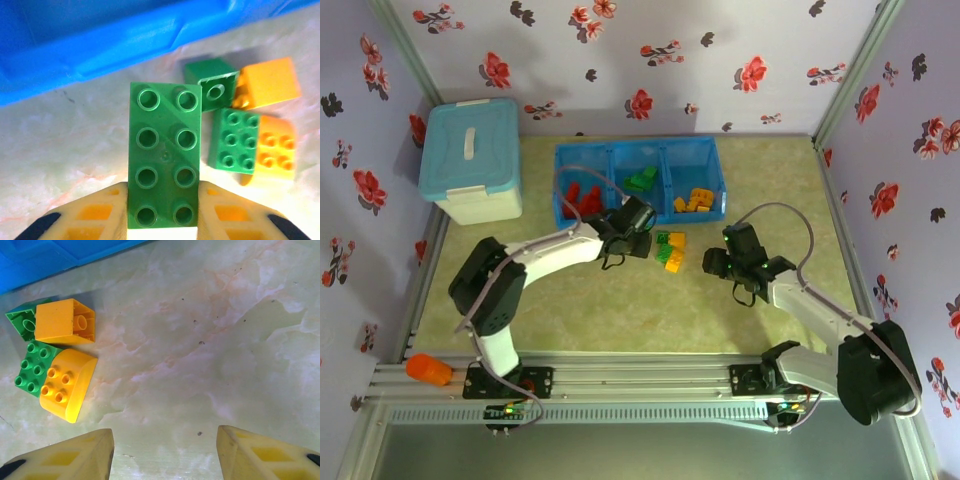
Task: Sort the legos into containers by color
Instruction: Place the lego in the container.
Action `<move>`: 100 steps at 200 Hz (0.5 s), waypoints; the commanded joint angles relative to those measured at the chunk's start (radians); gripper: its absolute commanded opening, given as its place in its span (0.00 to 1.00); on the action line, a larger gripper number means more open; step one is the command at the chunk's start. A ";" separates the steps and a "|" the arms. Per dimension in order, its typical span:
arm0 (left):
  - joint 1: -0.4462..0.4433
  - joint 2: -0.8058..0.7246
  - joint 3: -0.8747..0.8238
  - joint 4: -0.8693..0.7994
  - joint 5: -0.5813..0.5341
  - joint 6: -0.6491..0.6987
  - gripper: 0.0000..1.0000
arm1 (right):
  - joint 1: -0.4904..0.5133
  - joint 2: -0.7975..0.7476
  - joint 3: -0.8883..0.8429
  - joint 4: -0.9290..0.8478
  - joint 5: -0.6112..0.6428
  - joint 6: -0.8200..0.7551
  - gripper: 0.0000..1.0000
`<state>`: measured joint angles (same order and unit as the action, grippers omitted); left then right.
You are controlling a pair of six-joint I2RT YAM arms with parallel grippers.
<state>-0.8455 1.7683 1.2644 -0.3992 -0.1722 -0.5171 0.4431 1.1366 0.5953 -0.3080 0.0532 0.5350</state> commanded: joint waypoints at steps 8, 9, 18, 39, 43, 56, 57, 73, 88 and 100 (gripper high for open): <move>0.046 -0.007 0.102 -0.044 -0.038 0.059 0.27 | -0.004 -0.034 -0.029 0.020 0.012 0.031 0.56; 0.049 -0.005 0.107 -0.045 -0.038 0.060 0.27 | -0.004 -0.035 -0.029 0.020 0.011 0.032 0.56; 0.071 0.019 0.147 -0.063 -0.037 0.071 0.27 | -0.004 -0.047 -0.039 0.018 0.005 0.037 0.56; 0.109 0.069 0.244 -0.093 -0.033 0.104 0.27 | -0.004 -0.085 -0.054 0.005 0.004 0.044 0.56; 0.114 0.078 0.261 -0.097 -0.033 0.111 0.27 | -0.003 -0.091 -0.056 0.002 0.004 0.045 0.56; 0.131 0.110 0.327 -0.118 -0.032 0.128 0.28 | -0.003 -0.110 -0.061 -0.006 0.004 0.045 0.56; 0.133 0.113 0.333 -0.120 -0.033 0.129 0.29 | -0.002 -0.110 -0.061 -0.006 0.003 0.045 0.56; 0.153 0.151 0.410 -0.165 -0.033 0.137 0.63 | -0.002 -0.115 -0.059 -0.017 -0.003 0.043 0.56; 0.157 0.160 0.446 -0.196 -0.034 0.153 0.80 | -0.003 -0.115 -0.055 -0.025 -0.010 0.043 0.56; 0.157 0.139 0.424 -0.180 -0.036 0.160 0.81 | -0.001 -0.117 -0.056 -0.024 -0.012 0.043 0.56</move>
<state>-0.6884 1.9141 1.6661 -0.5163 -0.1917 -0.4053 0.4431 1.0317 0.5446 -0.3069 0.0486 0.5617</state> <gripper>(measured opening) 0.791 0.562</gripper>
